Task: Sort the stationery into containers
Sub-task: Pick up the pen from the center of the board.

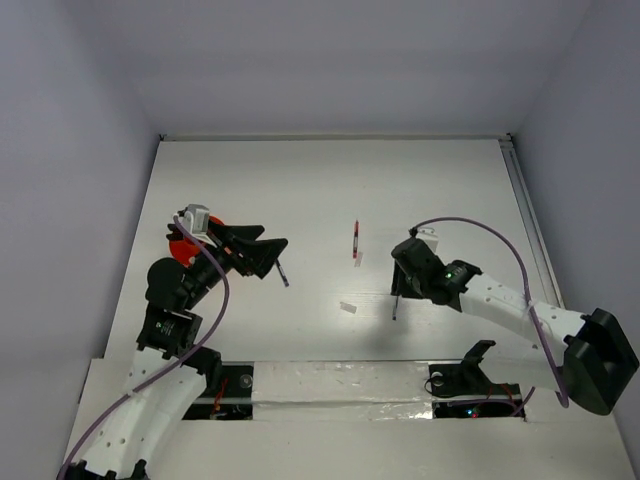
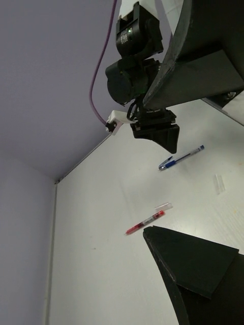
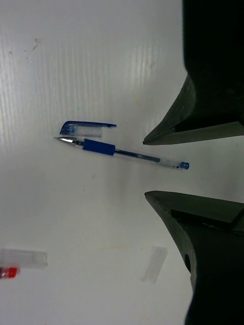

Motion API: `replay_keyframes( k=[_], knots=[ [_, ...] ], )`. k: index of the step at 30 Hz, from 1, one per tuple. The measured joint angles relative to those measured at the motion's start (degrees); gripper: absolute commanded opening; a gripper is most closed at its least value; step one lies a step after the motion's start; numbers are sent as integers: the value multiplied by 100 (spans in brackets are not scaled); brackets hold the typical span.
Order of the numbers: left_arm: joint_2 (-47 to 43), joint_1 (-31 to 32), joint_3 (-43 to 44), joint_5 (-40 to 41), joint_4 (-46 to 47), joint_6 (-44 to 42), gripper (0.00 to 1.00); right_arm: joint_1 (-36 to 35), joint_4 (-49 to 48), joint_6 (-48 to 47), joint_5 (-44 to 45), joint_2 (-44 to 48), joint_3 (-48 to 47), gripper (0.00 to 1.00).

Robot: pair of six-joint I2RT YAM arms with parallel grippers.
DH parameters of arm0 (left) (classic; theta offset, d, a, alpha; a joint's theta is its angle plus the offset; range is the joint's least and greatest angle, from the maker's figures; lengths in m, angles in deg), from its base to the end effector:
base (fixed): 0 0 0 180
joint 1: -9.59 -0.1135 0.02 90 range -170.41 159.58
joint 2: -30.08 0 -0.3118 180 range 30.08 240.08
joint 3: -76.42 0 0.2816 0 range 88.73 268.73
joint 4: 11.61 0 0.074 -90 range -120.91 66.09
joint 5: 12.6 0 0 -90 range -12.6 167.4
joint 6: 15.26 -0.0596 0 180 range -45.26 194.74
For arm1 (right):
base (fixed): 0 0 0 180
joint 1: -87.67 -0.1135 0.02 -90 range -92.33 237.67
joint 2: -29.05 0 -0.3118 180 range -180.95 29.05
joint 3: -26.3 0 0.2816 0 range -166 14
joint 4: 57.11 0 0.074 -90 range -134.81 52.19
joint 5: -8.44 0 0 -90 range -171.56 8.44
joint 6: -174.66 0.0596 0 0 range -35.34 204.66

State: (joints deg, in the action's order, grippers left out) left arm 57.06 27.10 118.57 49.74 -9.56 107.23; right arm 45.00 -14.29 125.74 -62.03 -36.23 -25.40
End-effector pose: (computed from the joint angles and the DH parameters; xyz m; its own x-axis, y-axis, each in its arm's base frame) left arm 0.1204 -0.0670 0.3662 -0.1322 -0.4572 -0.8795 0.7331 0.5521 -0.3972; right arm 0.1866 0.1449 0.2222 -0.7920 0.1122 -0.6001 0.0235 0.9878 0.1537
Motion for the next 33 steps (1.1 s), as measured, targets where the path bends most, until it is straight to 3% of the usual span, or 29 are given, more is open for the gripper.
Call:
replay_keyframes(
  k=[6, 16, 22, 25, 26, 29, 31, 32, 33],
  knots=[
    [173, 107, -151, 177, 361, 245, 99, 66, 66, 273, -55, -297, 87, 35],
    [332, 304, -553, 546, 715, 1202, 99, 72, -101, 474, -151, -1049, 90, 33],
    [306, 306, -892, 393, 1414, 1480, 99, 72, -372, 498, -149, -1335, 79, 29],
    [330, 306, -1003, 293, 1633, 1508, 99, 72, -417, 481, -131, -1362, 76, 24],
    [363, 306, -1003, 247, 1679, 1502, 99, 72, -420, 479, -127, -1364, 76, 18],
    [439, 317, -1003, 129, 1768, 1475, 87, 74, -415, 444, -94, -1405, 48, 5],
    [483, 361, -1003, 59, 1818, 1429, 82, 74, -409, 411, -72, -1416, 35, 1],
    [518, 398, -1005, 28, 1851, 1410, 72, 74, -409, 400, -57, -1416, 31, 0],
    [573, 444, -1005, -22, 1906, 1397, 70, 72, -411, 374, -42, -1410, 31, 0]
  ],
)
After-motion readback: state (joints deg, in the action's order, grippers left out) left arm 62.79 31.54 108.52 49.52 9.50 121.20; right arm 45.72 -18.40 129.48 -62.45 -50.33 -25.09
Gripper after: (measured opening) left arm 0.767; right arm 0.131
